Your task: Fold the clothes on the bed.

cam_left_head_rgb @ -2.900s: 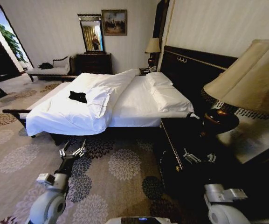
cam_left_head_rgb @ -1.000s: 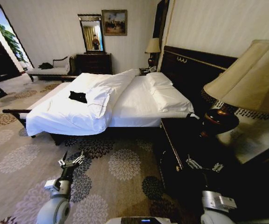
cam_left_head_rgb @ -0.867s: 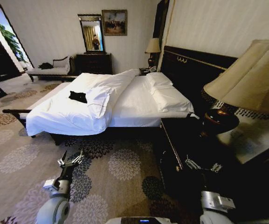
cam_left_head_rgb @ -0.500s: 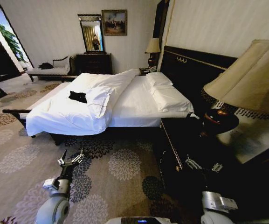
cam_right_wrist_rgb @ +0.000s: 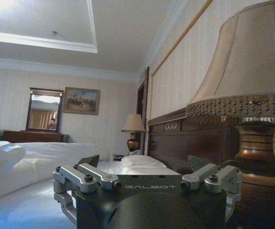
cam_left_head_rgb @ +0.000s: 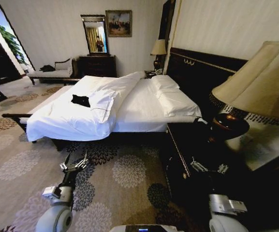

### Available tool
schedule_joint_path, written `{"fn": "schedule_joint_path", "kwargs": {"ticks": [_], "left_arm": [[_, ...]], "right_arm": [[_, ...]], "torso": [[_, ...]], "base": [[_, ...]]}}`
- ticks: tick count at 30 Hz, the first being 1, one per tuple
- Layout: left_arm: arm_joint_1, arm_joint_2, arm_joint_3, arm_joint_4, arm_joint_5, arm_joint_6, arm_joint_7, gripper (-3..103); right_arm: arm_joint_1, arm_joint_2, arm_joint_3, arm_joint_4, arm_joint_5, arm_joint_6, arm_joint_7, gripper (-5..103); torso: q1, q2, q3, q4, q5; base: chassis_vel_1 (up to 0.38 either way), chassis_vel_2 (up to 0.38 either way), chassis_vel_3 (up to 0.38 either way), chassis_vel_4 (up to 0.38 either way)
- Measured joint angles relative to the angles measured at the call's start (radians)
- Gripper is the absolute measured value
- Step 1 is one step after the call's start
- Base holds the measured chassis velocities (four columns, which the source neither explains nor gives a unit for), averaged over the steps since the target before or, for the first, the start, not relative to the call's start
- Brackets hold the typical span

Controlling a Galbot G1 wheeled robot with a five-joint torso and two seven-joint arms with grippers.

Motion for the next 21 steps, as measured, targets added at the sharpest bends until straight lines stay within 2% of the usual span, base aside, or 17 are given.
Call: {"fn": "schedule_joint_path", "kwargs": {"ticks": [13, 16, 21], "left_arm": [[-0.010, 0.021, -0.014, 0.020, -0.024, -0.013, 0.002, 100], [-0.009, 0.038, -0.012, 0.003, -0.067, 0.007, 0.001, 100], [-0.028, 0.065, -0.007, 0.008, -0.087, 0.026, -0.001, 100]], "right_arm": [[-0.010, 0.072, -0.026, 0.006, -0.020, 0.018, -0.013, 100], [-0.015, 0.093, -0.025, 0.009, -0.015, 0.021, -0.021, 100], [-0.025, 0.106, -0.029, 0.003, 0.005, 0.020, -0.020, 100]], "torso": [[0.000, 0.000, 0.000, 0.0000, -0.0003], [0.000, 0.000, 0.000, 0.0001, -0.0002], [0.000, 0.000, 0.000, -0.0002, 0.0000]], "base": [[-0.045, 0.052, 0.041, -0.056], [-0.072, 0.049, 0.072, -0.047], [-0.069, 0.056, 0.067, -0.064]]}}
